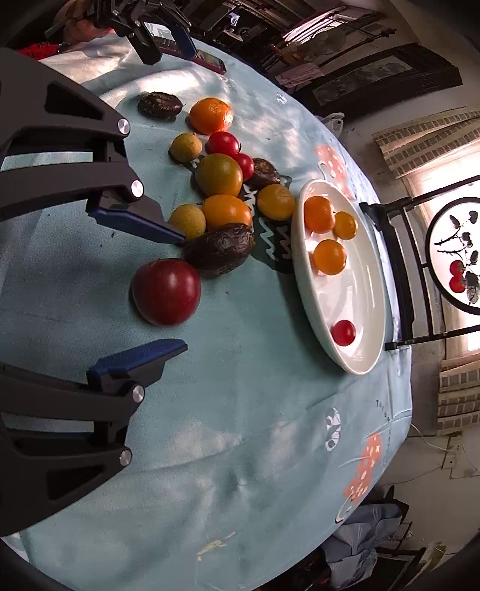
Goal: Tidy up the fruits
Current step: 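Grasp the large dark-red tomato with the right gripper while the left grasps a dark brown fruit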
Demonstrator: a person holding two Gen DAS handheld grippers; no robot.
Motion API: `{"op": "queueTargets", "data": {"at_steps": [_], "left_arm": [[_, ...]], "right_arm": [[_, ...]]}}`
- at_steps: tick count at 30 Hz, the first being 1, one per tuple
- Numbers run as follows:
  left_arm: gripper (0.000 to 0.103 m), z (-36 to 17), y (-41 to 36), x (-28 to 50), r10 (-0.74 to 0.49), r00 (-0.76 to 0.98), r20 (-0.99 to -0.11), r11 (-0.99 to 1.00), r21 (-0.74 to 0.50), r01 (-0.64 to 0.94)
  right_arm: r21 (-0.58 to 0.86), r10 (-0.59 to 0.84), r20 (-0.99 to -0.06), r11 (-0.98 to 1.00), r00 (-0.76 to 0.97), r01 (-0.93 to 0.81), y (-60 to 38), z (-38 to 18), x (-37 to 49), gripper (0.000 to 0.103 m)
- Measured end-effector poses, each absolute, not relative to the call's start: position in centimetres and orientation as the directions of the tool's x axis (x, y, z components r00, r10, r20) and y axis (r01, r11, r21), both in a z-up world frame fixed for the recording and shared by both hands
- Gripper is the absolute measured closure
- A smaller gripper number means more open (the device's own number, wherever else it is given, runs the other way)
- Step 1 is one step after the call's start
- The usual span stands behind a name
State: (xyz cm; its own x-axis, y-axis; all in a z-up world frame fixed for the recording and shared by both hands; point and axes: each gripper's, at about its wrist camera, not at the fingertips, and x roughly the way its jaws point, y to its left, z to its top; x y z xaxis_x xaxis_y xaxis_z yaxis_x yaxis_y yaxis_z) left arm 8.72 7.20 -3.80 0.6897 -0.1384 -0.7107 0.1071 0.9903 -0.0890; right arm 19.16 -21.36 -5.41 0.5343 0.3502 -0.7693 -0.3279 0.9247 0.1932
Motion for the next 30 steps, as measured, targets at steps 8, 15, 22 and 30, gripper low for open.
{"op": "queueTargets", "data": {"at_steps": [8,15,22,30], "left_arm": [[0.005,-4.0,5.8,8.9,-0.160,0.682,-0.714,0.983,-0.051,0.177],[0.017,-5.4,4.1,11.4,-0.181,0.624,-0.760,0.977,-0.067,0.202],[0.033,-6.8,3.4,12.6,-0.179,0.569,-0.803,0.978,-0.080,0.194],[0.053,-7.0,2.8,13.0,-0.146,0.568,-0.810,0.982,-0.050,0.182]], "right_arm": [[0.276,0.402,-0.745,0.912,0.532,-0.303,-22.4,-5.7,18.8,0.065],[0.390,0.497,-0.657,0.867,0.566,-0.309,-24.0,-4.9,17.0,0.065],[0.443,0.540,-0.647,0.841,0.538,-0.312,-24.3,-5.3,16.9,0.065],[0.464,0.556,-0.642,0.830,0.528,-0.311,-24.4,-5.6,16.8,0.065]]}}
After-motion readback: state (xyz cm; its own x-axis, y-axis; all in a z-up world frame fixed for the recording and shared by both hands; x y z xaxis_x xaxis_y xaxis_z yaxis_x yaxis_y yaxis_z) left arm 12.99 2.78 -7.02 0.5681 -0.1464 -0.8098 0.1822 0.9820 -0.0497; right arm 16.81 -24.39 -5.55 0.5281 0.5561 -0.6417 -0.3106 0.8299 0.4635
